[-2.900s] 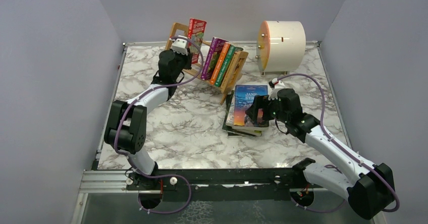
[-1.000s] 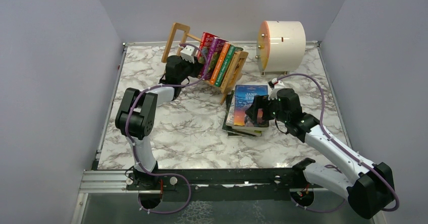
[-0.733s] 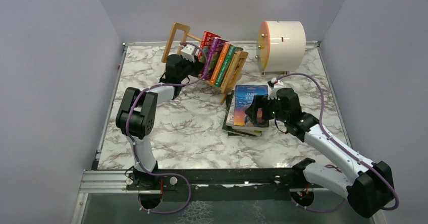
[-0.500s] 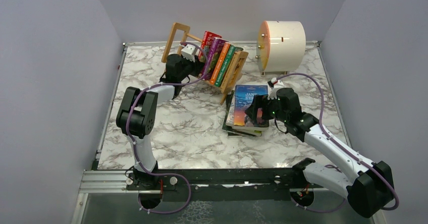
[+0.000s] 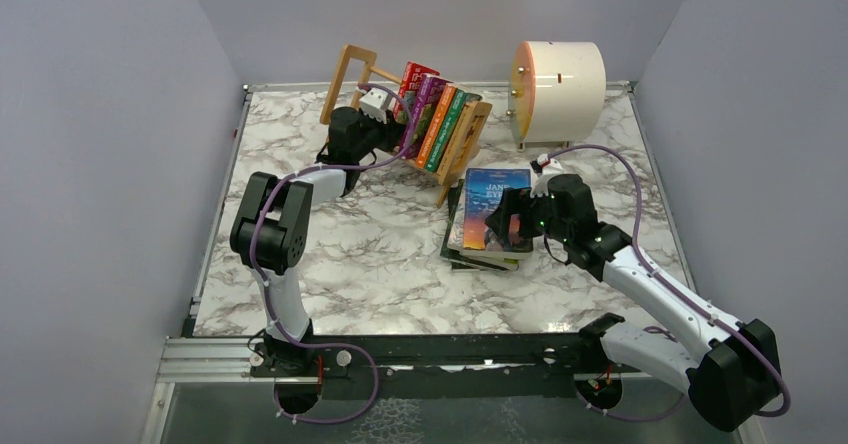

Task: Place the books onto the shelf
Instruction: Place the book on the shelf.

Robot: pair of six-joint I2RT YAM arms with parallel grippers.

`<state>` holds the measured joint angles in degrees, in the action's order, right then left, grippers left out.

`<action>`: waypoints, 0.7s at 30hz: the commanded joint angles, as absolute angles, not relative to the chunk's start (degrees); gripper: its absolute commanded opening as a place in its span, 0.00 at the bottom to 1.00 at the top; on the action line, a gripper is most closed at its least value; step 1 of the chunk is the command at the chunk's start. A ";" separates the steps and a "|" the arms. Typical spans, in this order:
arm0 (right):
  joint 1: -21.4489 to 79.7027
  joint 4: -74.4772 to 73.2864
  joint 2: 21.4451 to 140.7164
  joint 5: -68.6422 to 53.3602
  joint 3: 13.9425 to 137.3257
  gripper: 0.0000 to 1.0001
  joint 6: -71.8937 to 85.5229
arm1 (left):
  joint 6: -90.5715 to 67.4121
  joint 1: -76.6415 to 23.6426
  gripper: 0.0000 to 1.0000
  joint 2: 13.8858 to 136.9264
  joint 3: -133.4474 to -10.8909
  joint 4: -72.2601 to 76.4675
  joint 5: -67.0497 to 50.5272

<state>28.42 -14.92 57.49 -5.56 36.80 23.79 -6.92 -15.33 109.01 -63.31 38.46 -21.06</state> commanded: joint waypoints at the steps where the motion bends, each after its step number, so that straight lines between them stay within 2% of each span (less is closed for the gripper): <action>1: 28.61 -15.30 58.26 -5.01 37.36 0.91 24.69 | -5.31 -15.50 0.00 108.04 -63.33 37.65 -22.98; 11: 28.61 -15.03 58.59 -5.36 37.76 0.91 24.53 | -4.84 -15.51 0.00 107.93 -64.07 34.92 -21.99; 21: 28.66 -14.94 58.32 -5.47 37.37 0.91 24.43 | -4.75 -15.51 0.07 106.93 -64.09 34.21 -21.34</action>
